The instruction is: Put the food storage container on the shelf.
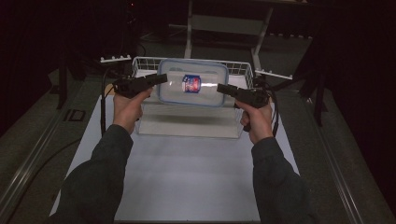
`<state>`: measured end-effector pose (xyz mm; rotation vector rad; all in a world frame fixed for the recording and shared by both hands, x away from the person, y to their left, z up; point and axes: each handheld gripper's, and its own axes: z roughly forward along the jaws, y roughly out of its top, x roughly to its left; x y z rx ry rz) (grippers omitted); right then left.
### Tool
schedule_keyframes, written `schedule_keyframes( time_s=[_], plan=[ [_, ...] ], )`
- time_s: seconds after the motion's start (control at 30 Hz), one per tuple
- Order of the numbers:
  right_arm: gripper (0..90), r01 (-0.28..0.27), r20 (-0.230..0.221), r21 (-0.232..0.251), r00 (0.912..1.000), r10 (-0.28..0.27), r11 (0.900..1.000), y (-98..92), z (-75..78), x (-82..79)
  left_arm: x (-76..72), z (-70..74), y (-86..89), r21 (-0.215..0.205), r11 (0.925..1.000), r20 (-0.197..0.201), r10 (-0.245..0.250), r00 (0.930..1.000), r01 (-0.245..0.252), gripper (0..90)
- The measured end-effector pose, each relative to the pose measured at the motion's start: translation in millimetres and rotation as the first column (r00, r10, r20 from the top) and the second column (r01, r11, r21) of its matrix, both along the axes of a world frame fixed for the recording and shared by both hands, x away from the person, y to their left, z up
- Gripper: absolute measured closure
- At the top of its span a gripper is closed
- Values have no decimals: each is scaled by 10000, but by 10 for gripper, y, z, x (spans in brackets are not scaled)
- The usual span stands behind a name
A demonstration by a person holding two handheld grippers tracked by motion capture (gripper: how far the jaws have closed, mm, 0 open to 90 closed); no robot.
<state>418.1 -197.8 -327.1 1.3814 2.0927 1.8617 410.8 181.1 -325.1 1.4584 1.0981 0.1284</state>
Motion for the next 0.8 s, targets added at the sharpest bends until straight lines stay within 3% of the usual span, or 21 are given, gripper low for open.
schedule_keyframes(
  time_s=[0.17, 0.23, 0.27, 0.3, 0.43, 0.57, 0.63, 0.67, 0.7, 0.8],
  plan=[
    [503, 105, -128, 13, 9999, -105, 9999, 7, 5, 54, 60, 0, -22, -7, 9993, -55, 361, 9993, -361, 476],
    [490, 143, -128, -89, 9998, -144, 9999, 16, 14, 70, 54, 43, -90, 964, 9928, 175, 695, 9974, -709, 527],
    [463, 135, -128, -242, 9998, -138, 9996, 33, 22, 77, 58, 58, -150, 1652, 9811, 185, 994, 9949, -1011, 573],
    [443, 204, -161, -509, 9996, -212, 9985, 58, 26, 84, 63, 64, -172, 1779, 9771, 137, 1163, 9931, -1169, 559],
    [438, 330, -387, -154, 9987, -336, 9993, 47, -6, 146, 107, 15, -172, 1212, 9826, -111, 1430, 9897, -1406, 566],
    [422, 436, -715, 127, 9965, -426, 9990, 38, -21, 235, 117, -3, -176, 1157, 9815, -188, 1556, 9876, -1524, 561],
    [458, 939, -354, -347, 9948, -951, 9950, 58, 7, 246, 123, -16, -186, 1239, 9803, -141, 1570, 9875, -1541, 570],
    [454, 1171, -269, -783, 9925, -1196, 9900, 90, 30, 253, 120, -18, -193, 1001, 9839, -36, 1490, 9888, -1479, 563],
    [454, 1171, -269, -783, 9925, -1196, 9900, 90, 30, 253, 120, -18, -193, 1001, 9839, -36, 1490, 9888, -1479, 568],
    [431, 1680, 291, -1609, 9858, -1655, 9726, 212, 82, 228, 102, -9, -254, 1281, 9765, 116, 1731, 9848, -1732, 541]
  ],
)
